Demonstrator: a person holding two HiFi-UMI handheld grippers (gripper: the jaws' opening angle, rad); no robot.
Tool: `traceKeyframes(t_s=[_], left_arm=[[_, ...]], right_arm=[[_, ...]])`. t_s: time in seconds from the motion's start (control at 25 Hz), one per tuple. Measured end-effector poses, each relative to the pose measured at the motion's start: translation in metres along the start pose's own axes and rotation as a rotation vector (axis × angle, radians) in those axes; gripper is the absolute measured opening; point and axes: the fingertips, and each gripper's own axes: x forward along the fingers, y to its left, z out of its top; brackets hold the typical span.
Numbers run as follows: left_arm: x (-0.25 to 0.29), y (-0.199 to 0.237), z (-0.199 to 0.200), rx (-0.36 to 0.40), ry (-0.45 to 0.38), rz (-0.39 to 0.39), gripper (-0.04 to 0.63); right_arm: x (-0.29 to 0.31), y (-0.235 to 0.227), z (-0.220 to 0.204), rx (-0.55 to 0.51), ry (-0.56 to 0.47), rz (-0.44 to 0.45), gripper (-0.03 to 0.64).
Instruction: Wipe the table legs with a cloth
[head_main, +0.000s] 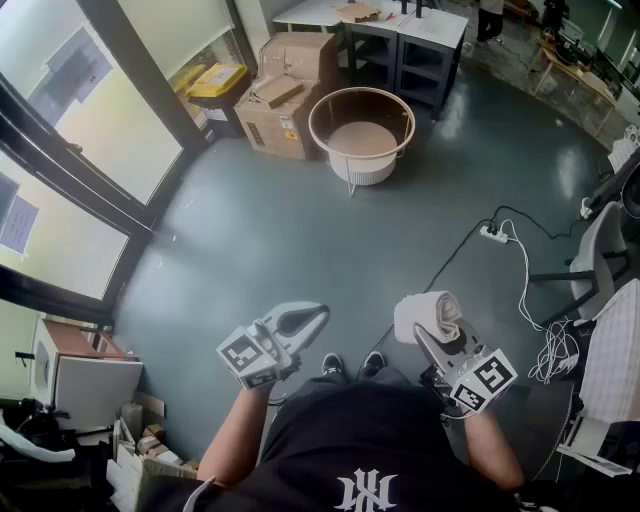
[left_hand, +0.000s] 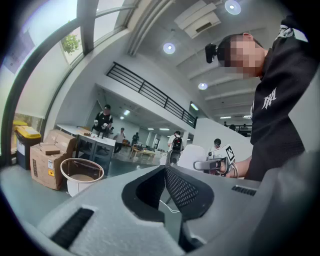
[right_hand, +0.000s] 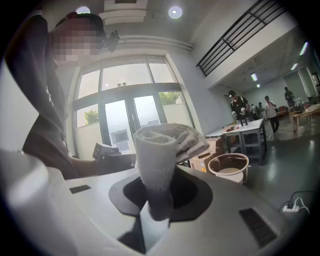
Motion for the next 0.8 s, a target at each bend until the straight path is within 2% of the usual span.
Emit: traceKeyframes(t_s=[0.16, 0.32, 0.4, 0.56, 0.68, 0.8], left_arm=[[0.028, -0.025, 0.001, 0.01, 0.012, -0.021, 0.005], [0.049, -0.023, -0.002, 0.016, 0.017, -0.005, 0.005], [0.058, -0.02, -0.008, 0.012, 0.026, 0.006, 0.006], [0.072, -0.032, -0.018, 0.049, 0.049, -0.031, 0.006], [0.093, -0.045, -0.013, 0.051, 0.048, -0.038, 0.006], [0.102, -0.052, -0.004, 0.086, 0.038, -0.042, 0.006]], right_arm=[[-0.02, -0.011, -0.002, 0.004, 0.002, 0.002, 0.074], [-0.026, -0.027, -0.005, 0.01, -0.015, 0.014, 0.074], [-0.029, -0.035, -0.004, 0.018, -0.044, 0.027, 0.074], [-0.041, -0.05, 0.004, 0.074, -0.124, 0.05, 0.074], [-0.048, -0.067, 0.004, 0.081, -0.111, 0.06, 0.074], [-0.049, -0.067, 0.004, 0.06, -0.089, 0.086, 0.074]])
